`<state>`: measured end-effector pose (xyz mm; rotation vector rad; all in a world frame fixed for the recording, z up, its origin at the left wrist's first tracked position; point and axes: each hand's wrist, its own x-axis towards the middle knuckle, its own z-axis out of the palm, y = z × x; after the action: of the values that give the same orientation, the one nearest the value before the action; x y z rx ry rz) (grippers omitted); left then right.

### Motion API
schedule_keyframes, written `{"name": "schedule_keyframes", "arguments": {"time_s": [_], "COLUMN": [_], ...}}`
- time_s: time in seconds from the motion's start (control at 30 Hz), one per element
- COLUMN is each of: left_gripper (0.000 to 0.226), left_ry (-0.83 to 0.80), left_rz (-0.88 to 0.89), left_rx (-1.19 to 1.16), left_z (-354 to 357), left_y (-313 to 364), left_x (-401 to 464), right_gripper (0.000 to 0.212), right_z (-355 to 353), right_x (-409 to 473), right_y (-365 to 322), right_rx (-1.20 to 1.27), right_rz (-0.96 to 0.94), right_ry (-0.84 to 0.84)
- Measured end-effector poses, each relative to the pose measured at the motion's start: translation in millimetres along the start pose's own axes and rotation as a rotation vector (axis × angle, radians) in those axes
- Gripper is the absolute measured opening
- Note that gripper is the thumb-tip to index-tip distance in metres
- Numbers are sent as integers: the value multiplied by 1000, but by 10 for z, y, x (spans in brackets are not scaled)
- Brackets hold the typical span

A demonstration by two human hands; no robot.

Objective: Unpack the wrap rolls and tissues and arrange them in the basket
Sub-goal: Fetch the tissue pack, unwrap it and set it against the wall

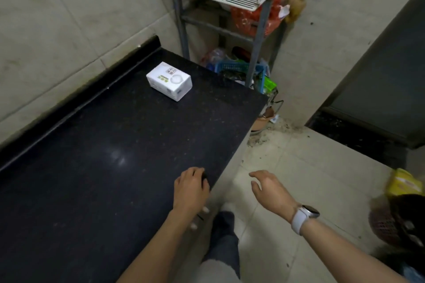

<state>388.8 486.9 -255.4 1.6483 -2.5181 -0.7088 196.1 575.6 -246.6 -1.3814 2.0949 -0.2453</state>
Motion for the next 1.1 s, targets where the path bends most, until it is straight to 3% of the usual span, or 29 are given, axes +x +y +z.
{"name": "schedule_keyframes", "arguments": {"time_s": [0.2, 0.37, 0.53, 0.7, 0.87, 1.1], "left_gripper": [55, 71, 76, 81, 72, 81], "left_ry": [112, 246, 274, 323, 376, 444], "left_rz": [-156, -295, -425, -648, -898, -813], "left_rx": [-94, -140, -123, -168, -299, -250], "left_z": [-312, -613, -789, -786, -879, -469], "left_y": [11, -77, -102, 39, 132, 548], "left_x": [1394, 2456, 3139, 3426, 3619, 2703], "right_gripper": [45, 61, 67, 66, 62, 57], "right_z": [-445, -610, -752, -871, -939, -1022], "right_x": [1267, 2066, 2380, 2478, 2618, 2671], "right_y": [-158, -213, -109, 2, 110, 184], "right_rx": [-81, -355, -464, -512, -543, -538], "right_rz": [-102, -181, -289, -435, -582, -698], "right_ry": [64, -217, -304, -292, -289, -273]}}
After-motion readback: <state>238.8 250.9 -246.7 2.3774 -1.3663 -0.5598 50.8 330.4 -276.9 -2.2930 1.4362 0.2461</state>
